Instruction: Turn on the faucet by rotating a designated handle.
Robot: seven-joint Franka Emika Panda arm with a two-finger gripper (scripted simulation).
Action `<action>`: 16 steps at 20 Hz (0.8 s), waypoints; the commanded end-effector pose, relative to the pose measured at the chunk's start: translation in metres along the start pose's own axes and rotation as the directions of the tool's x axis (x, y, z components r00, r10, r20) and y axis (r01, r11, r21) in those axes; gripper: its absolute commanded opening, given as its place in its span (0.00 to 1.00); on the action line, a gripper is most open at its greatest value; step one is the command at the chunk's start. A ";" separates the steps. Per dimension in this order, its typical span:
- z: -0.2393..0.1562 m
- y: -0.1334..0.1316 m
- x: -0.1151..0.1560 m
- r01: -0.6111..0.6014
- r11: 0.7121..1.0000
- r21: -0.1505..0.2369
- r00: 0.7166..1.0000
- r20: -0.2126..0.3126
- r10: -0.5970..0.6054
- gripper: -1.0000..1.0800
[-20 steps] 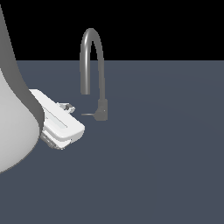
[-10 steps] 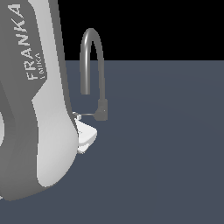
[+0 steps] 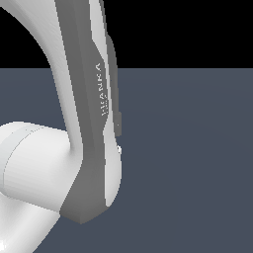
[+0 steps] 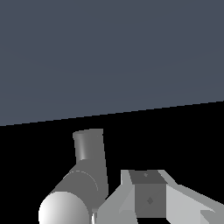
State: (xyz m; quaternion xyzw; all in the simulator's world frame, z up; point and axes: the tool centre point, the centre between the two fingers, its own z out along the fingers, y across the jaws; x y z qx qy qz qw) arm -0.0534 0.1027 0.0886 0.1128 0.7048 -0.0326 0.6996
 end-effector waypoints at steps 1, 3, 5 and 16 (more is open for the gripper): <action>0.004 -0.004 0.005 0.032 0.999 -0.028 0.999 0.005 -0.032 0.00; 0.007 -0.006 0.008 0.053 0.998 -0.046 0.999 0.008 -0.053 0.00; 0.009 -0.009 0.011 0.071 0.996 -0.061 0.997 0.011 -0.070 0.00; 0.017 -0.014 0.016 0.113 0.989 -0.095 0.994 0.019 -0.112 0.00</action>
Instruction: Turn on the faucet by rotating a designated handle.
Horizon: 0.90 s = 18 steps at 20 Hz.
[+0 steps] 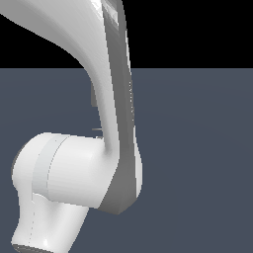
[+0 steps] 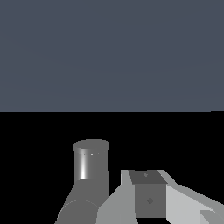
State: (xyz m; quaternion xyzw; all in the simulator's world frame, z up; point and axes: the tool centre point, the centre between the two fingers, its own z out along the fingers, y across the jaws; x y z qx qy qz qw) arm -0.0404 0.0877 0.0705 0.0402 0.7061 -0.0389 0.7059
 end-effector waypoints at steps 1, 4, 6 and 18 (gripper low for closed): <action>0.000 0.000 0.000 0.002 1.000 -0.002 1.000 0.000 -0.002 0.00; 0.000 0.000 0.000 0.002 1.000 -0.002 1.000 0.000 -0.002 0.00; 0.000 0.002 -0.007 0.002 1.000 -0.002 1.000 0.000 -0.002 0.00; 0.000 0.009 -0.032 0.004 1.000 0.006 1.000 -0.013 -0.004 0.00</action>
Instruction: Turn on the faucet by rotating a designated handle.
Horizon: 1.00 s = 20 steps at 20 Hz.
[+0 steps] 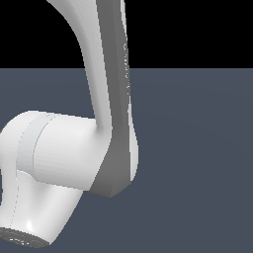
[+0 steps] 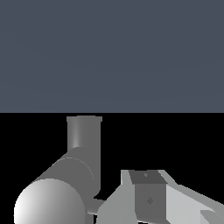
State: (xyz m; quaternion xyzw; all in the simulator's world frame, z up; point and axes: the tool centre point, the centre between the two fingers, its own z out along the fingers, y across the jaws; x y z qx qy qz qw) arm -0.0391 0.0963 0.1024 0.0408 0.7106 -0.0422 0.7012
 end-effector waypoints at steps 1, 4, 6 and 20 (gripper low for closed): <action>0.000 -0.001 -0.004 0.000 1.000 -0.001 1.000 0.001 0.000 0.00; 0.000 -0.004 -0.014 -0.001 1.000 -0.002 1.000 0.004 0.001 0.00; 0.000 -0.006 -0.021 -0.001 1.000 -0.003 1.000 0.005 0.001 0.00; 0.000 -0.029 -0.038 0.000 1.000 -0.001 1.000 -0.014 0.000 0.00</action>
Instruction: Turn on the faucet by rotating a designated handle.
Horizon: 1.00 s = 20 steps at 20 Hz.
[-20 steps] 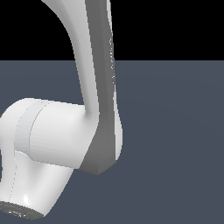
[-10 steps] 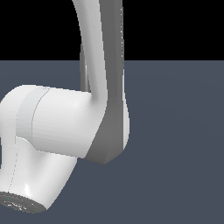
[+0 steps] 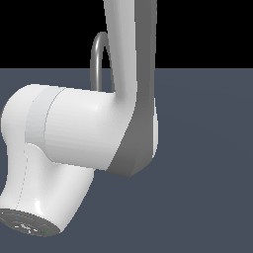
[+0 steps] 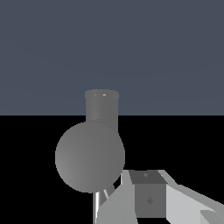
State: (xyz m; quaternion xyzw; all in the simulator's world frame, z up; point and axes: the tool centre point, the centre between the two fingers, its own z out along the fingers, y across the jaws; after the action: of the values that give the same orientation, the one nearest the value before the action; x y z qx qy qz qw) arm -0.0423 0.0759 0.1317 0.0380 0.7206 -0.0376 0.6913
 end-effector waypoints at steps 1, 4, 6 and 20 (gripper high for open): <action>0.000 -0.012 -0.012 0.000 1.000 0.009 1.000 0.017 0.000 0.00; 0.000 -0.020 -0.020 -0.001 1.000 0.007 1.000 0.025 0.001 0.00; 0.000 -0.026 -0.025 -0.001 1.000 0.006 1.000 0.031 0.001 0.00; -0.001 -0.059 -0.016 -0.002 1.000 -0.008 0.999 0.033 0.002 0.00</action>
State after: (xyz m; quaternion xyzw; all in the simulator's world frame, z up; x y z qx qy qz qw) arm -0.0493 0.0513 0.1537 0.0263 0.7072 -0.0159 0.7064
